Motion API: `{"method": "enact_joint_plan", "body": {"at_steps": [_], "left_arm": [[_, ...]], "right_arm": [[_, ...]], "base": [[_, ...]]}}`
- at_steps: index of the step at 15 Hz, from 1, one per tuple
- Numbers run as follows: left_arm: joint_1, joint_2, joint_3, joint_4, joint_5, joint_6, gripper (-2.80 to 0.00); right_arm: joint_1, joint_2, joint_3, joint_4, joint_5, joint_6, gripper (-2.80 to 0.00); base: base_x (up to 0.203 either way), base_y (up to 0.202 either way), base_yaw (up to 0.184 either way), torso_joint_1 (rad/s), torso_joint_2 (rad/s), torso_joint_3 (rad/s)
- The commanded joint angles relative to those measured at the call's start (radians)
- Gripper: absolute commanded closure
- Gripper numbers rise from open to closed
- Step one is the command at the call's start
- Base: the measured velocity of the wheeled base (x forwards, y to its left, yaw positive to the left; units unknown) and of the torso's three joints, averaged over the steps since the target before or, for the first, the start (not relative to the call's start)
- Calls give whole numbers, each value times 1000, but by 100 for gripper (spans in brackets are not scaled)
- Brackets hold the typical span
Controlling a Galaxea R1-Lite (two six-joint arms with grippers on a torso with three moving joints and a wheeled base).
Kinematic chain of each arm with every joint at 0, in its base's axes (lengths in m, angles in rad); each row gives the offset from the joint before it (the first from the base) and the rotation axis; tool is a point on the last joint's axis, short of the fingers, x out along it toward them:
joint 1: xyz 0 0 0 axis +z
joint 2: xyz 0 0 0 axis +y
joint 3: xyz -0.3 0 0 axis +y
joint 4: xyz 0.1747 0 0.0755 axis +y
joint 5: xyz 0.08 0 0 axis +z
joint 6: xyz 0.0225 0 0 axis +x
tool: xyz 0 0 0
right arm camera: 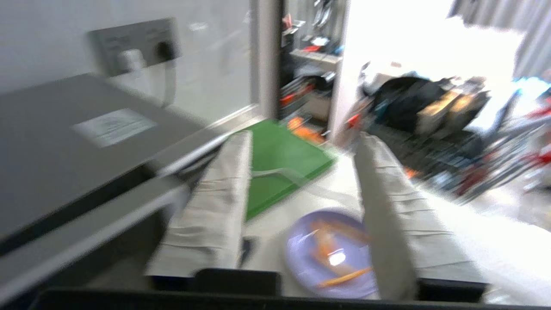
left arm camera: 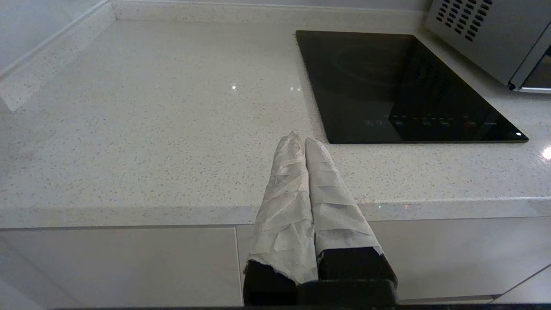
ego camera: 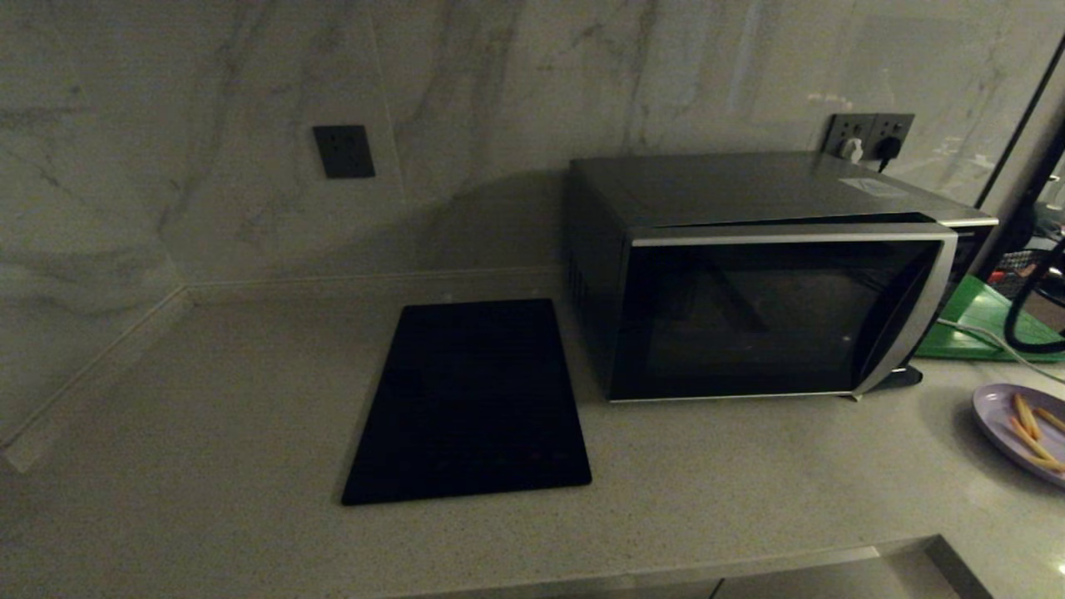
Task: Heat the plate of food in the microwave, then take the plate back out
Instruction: Open the microwave oven
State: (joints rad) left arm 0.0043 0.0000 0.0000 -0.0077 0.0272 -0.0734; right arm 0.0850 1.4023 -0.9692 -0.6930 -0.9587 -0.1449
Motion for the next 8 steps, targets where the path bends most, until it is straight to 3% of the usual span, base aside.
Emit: {"method": "enact_joint_plan", "body": {"at_steps": [1,4,8], "left_arm": [[0,2,0,0,0,0,0],[0,2,0,0,0,0,0],[0,2,0,0,0,0,0]], "right_arm": [[-119,-87,1,57,105,-29,0],[-169,-119,-189,442,172,26,0],[-190,-72,-574,1254,281,188,0]], "base": [[0,0,0,0,0,0],[0,0,0,0,0,0],[0,0,0,0,0,0]]}}
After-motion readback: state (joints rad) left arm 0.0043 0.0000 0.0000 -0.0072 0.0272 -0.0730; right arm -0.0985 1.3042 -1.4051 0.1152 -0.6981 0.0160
